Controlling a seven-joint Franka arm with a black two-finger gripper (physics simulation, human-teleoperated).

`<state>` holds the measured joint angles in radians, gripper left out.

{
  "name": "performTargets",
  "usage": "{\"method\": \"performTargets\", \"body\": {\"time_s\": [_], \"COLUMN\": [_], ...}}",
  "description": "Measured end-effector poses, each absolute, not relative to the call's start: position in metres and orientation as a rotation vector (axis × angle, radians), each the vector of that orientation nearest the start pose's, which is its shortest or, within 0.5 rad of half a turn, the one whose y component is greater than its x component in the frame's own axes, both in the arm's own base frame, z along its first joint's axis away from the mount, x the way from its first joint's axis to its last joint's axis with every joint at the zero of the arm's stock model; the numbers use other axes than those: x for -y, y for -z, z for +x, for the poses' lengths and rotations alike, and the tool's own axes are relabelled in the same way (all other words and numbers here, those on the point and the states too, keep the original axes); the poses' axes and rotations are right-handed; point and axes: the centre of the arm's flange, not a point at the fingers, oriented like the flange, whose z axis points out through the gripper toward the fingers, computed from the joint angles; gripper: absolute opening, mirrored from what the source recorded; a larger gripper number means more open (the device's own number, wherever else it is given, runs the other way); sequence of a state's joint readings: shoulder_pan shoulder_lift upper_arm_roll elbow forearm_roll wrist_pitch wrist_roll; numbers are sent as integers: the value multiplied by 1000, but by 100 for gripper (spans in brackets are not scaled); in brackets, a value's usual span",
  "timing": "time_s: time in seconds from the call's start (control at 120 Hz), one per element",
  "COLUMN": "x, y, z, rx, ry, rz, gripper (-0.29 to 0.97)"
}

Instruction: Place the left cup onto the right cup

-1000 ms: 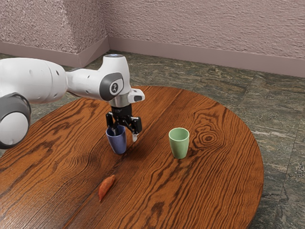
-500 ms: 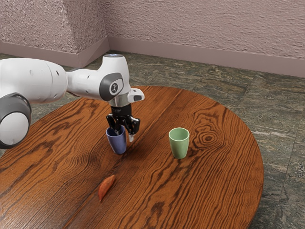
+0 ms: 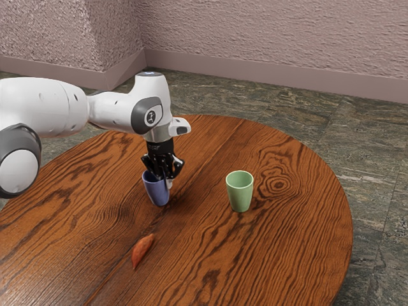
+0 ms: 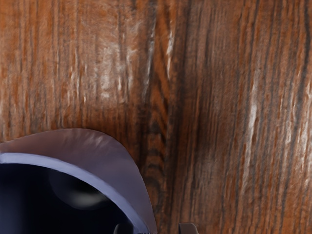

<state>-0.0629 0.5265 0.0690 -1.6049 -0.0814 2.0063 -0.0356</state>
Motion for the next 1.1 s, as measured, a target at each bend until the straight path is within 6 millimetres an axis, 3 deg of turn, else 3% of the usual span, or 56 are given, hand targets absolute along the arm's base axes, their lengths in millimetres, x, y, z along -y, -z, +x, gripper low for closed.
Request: {"method": "performTargets", "body": {"time_s": [0.267,0.533,0.742,1.1], "x": [5,5,20,50], "y": [-320,-373,-419,-464], "z": [673,669,658,635], "rx": [118,100,57,-24], "ry": [-183,-68,9,64], "rz": [-3164,-3160,-3165,-3174], "gripper": [-8,-10,-10,-11]}}
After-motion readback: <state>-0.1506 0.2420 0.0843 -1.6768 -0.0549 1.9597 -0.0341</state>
